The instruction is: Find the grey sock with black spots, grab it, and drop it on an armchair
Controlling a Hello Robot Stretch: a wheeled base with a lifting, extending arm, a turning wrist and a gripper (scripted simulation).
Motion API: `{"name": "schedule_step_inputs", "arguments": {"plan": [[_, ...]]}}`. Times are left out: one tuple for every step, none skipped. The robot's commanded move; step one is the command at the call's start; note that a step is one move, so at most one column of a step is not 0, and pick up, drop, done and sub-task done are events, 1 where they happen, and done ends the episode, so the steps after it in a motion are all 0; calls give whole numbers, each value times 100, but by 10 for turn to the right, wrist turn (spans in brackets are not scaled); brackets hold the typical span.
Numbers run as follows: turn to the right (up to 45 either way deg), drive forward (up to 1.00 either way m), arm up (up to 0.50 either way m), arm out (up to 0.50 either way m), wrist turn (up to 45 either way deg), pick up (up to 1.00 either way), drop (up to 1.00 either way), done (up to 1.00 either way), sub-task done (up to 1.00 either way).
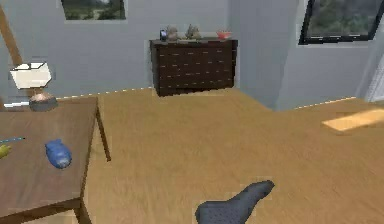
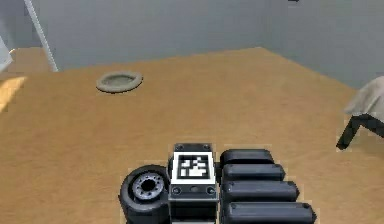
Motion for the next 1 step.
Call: {"name": "schedule_step_inputs", "arguments": {"plan": [[-450, 0, 0, 0, 0, 0, 0, 0, 0]]}}
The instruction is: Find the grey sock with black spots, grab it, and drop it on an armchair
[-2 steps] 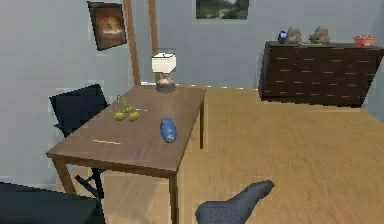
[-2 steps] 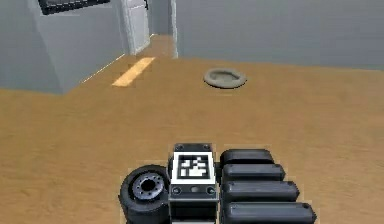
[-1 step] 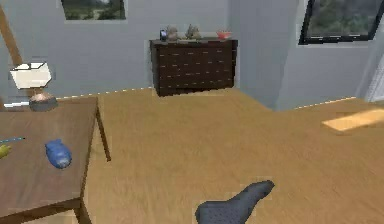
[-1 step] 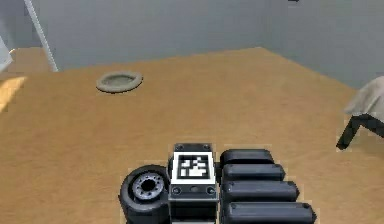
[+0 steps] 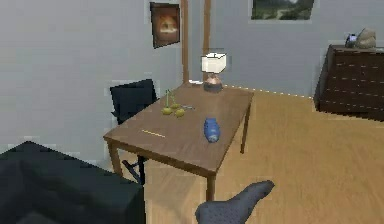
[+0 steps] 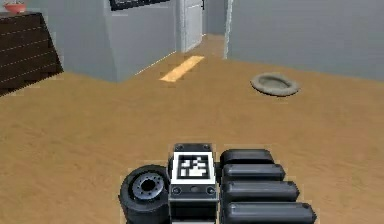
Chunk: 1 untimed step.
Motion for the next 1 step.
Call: {"name": "schedule_step_inputs", "arguments": {"plan": [[-450, 0, 0, 0, 0, 0, 0, 0, 0]]}}
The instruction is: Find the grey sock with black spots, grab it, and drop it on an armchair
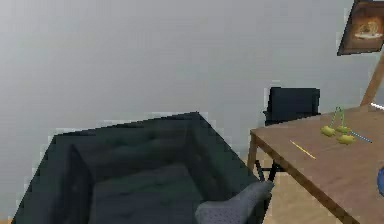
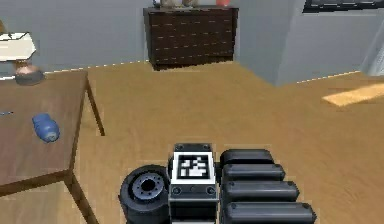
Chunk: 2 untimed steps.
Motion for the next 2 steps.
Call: {"name": "schedule_step_inputs", "arguments": {"plan": [[-330, 0, 0, 0, 0, 0, 0, 0, 0], [450, 0, 0, 0, 0, 0, 0, 0, 0]]}}
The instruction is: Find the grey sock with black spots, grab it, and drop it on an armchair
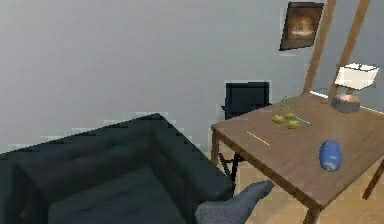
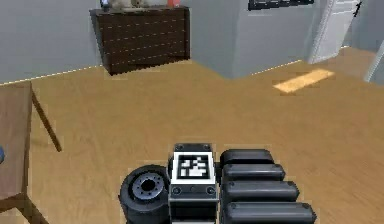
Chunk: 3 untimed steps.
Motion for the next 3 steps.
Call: {"name": "schedule_step_inputs", "arguments": {"plan": [[450, 0, 0, 0, 0, 0, 0, 0, 0], [330, 0, 0, 0, 0, 0, 0, 0, 0], [-450, 0, 0, 0, 0, 0, 0, 0, 0]]}}
